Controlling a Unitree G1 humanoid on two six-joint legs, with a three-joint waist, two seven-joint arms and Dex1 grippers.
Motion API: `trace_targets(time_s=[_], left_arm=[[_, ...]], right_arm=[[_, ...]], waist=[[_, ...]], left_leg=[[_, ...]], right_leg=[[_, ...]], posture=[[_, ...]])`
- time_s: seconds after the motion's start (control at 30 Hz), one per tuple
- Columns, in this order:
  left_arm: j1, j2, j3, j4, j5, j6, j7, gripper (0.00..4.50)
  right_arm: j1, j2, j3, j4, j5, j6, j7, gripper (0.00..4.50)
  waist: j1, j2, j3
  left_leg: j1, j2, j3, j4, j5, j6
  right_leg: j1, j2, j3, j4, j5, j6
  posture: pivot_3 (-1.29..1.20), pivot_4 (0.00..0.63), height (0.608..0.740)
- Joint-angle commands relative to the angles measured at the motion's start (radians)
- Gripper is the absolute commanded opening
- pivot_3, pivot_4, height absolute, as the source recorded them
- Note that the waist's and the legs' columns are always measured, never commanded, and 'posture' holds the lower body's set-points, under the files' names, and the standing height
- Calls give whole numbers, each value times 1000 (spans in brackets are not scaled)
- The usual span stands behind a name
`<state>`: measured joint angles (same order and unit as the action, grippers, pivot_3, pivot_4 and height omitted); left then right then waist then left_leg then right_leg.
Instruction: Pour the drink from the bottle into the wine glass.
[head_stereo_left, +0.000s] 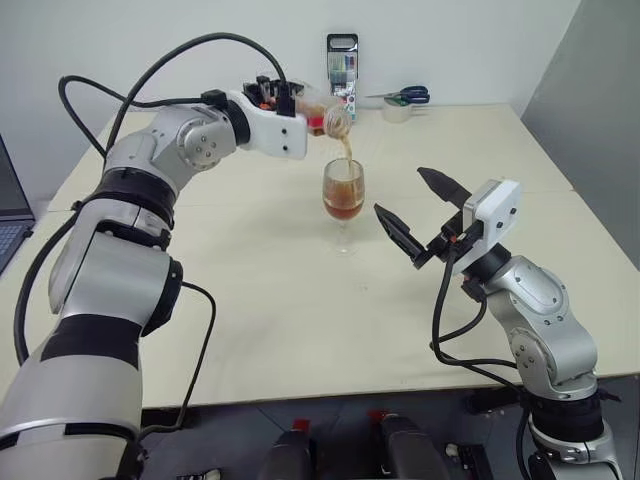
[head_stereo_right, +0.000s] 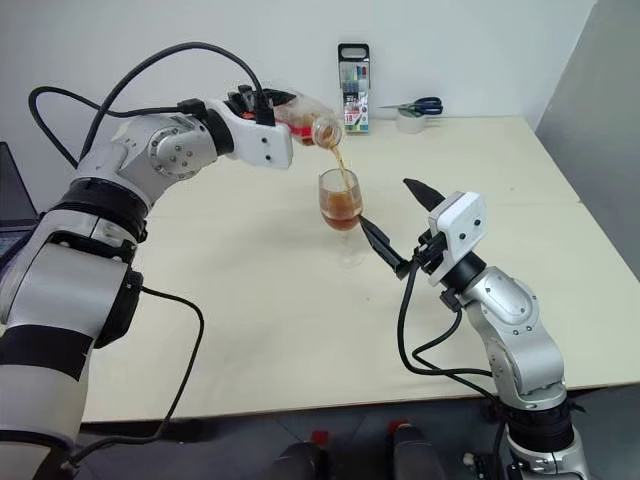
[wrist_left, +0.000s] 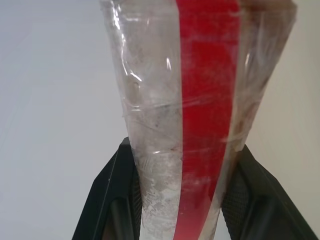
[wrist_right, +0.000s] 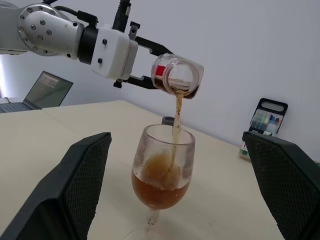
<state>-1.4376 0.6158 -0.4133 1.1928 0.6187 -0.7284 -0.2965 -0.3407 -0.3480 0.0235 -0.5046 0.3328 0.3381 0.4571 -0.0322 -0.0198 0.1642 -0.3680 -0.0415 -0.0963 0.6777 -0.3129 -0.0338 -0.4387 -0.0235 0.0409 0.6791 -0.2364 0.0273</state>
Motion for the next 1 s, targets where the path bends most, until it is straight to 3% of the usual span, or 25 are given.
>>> trace_targets(time_s=[0.03,0.37,0.57,0.77,1.0], left_arm=[[-1,6,62,-39,-80,16,-38,1661],[109,8,190,-199,-244,107,-109,1661],[312,-57,363,-453,-445,487,-118,1661],[552,-123,570,-789,-593,892,21,1661],[713,-179,731,-917,-773,1047,51,1661]], right_arm=[[-12,-2,-6,-34,-1,-19,0,4500],[-29,-6,-3,-11,8,-21,23,4500],[-47,-23,1,-19,36,-3,75,4500],[-11,-104,-18,-78,151,67,181,4500],[88,-165,2,-108,219,76,273,4500]], waist=[[0,0,0],[0,0,0],[-2,0,0],[-3,0,0],[3,-3,-2]], left_leg=[[0,0,0,0,0,0],[0,0,-2,1,0,-1],[1,1,-2,1,0,-1],[0,2,-5,1,1,-2],[1,1,-5,2,1,-2]], right_leg=[[0,0,0,0,0,0],[0,0,0,1,0,0],[0,0,1,1,0,0],[-1,0,0,1,0,0],[1,-5,-1,1,0,0]], posture=[[0,150,740],[0,150,740],[0,150,740],[0,150,740],[0,150,740]])
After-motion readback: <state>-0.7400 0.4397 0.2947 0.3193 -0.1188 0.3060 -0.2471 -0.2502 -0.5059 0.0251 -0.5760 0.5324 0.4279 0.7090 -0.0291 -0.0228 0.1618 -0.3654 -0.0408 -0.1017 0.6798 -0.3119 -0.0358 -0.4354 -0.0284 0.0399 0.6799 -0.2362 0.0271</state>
